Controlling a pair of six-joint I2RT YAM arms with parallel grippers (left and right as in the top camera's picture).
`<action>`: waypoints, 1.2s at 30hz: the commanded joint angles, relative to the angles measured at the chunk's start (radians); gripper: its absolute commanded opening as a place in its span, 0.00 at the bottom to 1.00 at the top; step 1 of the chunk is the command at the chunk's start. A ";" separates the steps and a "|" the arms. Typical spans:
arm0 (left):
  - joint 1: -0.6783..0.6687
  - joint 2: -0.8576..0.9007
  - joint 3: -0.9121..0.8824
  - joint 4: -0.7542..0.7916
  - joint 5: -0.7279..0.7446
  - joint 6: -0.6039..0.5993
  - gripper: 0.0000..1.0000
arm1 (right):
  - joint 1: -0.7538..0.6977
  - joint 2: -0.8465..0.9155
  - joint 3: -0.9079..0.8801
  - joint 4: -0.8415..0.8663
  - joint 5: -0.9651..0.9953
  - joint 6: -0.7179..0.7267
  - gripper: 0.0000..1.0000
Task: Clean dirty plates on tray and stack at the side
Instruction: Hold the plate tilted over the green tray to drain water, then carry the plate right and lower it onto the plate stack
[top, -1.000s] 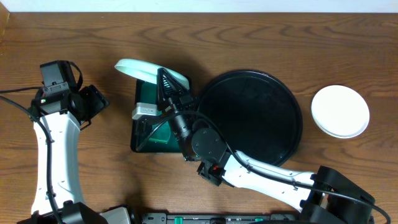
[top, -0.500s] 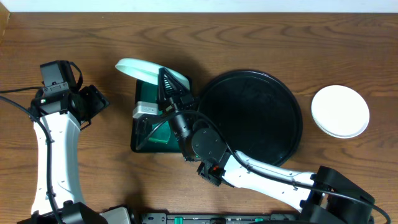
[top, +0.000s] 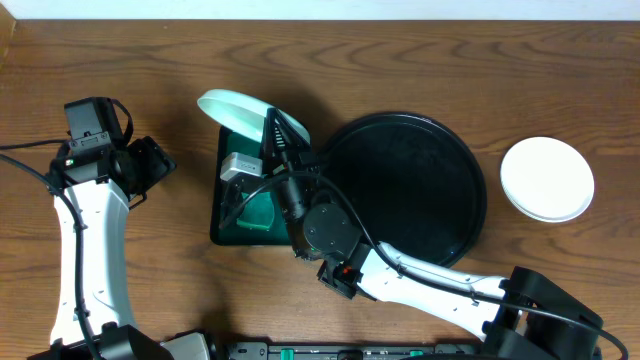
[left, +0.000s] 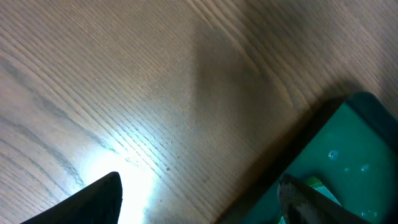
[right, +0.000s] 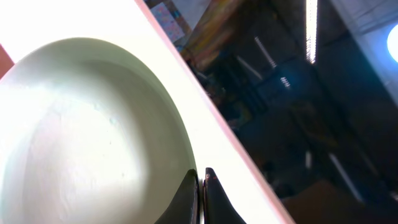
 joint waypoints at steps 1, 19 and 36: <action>0.004 -0.003 0.015 -0.003 -0.006 -0.001 0.80 | -0.005 -0.003 0.017 -0.021 0.043 0.152 0.01; 0.004 -0.003 0.015 -0.003 -0.005 -0.002 0.80 | -0.163 -0.003 0.017 -0.613 0.095 1.214 0.01; 0.004 -0.003 0.015 -0.003 -0.005 -0.001 0.80 | -0.273 -0.101 0.017 -0.755 -0.288 1.422 0.01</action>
